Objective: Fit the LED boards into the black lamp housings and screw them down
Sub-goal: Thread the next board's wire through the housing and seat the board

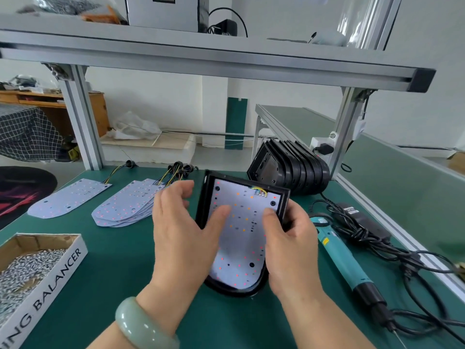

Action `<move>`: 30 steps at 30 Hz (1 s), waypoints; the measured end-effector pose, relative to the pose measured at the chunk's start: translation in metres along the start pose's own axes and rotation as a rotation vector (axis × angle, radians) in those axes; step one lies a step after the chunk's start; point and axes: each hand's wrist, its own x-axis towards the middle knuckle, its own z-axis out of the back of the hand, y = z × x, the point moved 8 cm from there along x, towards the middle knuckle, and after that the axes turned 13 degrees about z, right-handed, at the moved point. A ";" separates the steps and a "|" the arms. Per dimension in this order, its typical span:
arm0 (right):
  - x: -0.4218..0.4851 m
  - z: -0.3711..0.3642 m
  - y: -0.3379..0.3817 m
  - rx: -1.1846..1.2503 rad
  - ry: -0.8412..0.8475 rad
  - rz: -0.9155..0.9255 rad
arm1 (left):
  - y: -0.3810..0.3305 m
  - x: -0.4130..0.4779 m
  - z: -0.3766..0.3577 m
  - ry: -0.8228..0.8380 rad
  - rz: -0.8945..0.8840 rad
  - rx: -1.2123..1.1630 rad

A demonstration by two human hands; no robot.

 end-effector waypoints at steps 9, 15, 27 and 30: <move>-0.023 -0.047 0.027 0.029 0.504 0.295 | -0.015 -0.020 -0.011 0.175 0.074 -0.134; -0.004 -0.008 0.028 -0.112 0.145 0.288 | 0.008 0.013 0.007 0.111 0.160 -0.169; -0.005 -0.012 -0.018 -0.292 0.421 -0.018 | 0.028 0.027 -0.004 0.544 0.118 -0.533; -0.013 -0.026 -0.007 -0.216 0.516 0.031 | 0.043 0.033 -0.004 0.461 0.199 -0.458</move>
